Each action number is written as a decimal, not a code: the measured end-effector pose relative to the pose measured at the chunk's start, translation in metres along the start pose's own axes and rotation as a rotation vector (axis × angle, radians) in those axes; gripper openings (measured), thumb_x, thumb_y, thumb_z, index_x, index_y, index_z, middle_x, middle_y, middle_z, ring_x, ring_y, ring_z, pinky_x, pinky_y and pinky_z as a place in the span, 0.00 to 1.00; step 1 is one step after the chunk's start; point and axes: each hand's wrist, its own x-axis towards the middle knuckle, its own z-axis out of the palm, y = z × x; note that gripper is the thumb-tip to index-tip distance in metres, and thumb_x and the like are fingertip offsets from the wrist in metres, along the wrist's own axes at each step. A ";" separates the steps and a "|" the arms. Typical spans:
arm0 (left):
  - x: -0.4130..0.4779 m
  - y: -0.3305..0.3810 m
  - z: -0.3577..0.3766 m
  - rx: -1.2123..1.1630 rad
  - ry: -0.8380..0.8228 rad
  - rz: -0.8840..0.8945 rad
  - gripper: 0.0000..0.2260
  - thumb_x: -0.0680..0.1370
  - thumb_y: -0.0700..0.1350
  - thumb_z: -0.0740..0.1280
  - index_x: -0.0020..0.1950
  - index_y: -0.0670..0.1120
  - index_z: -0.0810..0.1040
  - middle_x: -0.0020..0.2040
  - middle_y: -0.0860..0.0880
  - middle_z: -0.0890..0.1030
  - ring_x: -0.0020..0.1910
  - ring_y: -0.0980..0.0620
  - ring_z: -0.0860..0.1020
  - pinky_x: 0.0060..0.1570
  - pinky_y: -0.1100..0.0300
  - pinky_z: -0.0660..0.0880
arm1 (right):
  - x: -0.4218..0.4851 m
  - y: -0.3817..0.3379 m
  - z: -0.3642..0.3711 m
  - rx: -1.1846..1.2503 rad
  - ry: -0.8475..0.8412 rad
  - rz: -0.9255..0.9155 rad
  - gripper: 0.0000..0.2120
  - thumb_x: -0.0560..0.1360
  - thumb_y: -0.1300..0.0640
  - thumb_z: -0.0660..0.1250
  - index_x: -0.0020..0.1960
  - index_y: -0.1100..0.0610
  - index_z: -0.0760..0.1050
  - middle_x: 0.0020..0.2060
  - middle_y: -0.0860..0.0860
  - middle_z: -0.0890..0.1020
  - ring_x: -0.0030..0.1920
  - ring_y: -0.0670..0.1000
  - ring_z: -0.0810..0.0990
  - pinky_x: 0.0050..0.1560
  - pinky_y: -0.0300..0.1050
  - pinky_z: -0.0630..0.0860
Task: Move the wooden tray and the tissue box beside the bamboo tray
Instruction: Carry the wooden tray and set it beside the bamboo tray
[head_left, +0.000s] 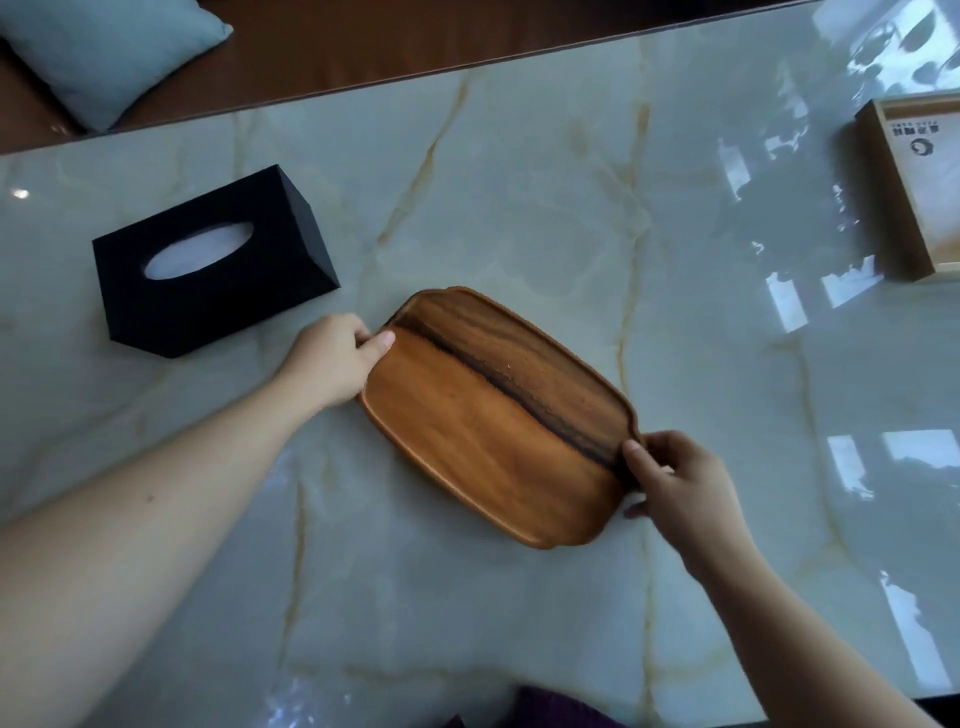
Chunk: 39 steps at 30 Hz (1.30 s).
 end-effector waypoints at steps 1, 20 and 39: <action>-0.011 -0.006 0.002 -0.012 -0.007 -0.011 0.16 0.76 0.57 0.63 0.36 0.46 0.74 0.32 0.48 0.79 0.36 0.47 0.77 0.34 0.55 0.69 | 0.007 -0.004 -0.004 -0.052 0.021 -0.039 0.05 0.77 0.55 0.68 0.46 0.57 0.79 0.35 0.53 0.83 0.25 0.49 0.82 0.33 0.53 0.82; -0.078 -0.010 0.033 -0.156 -0.092 -0.108 0.12 0.77 0.52 0.64 0.41 0.44 0.76 0.36 0.44 0.83 0.33 0.45 0.83 0.42 0.52 0.78 | 0.056 -0.039 -0.018 -0.524 0.073 -0.350 0.14 0.79 0.54 0.65 0.62 0.58 0.78 0.51 0.59 0.80 0.50 0.61 0.80 0.47 0.45 0.68; -0.092 -0.006 0.060 -0.246 0.169 -0.154 0.14 0.76 0.55 0.64 0.41 0.44 0.73 0.34 0.50 0.75 0.34 0.49 0.73 0.31 0.58 0.63 | 0.035 -0.014 -0.043 -0.236 0.029 -0.190 0.08 0.76 0.52 0.69 0.47 0.57 0.79 0.39 0.51 0.82 0.41 0.54 0.81 0.40 0.48 0.74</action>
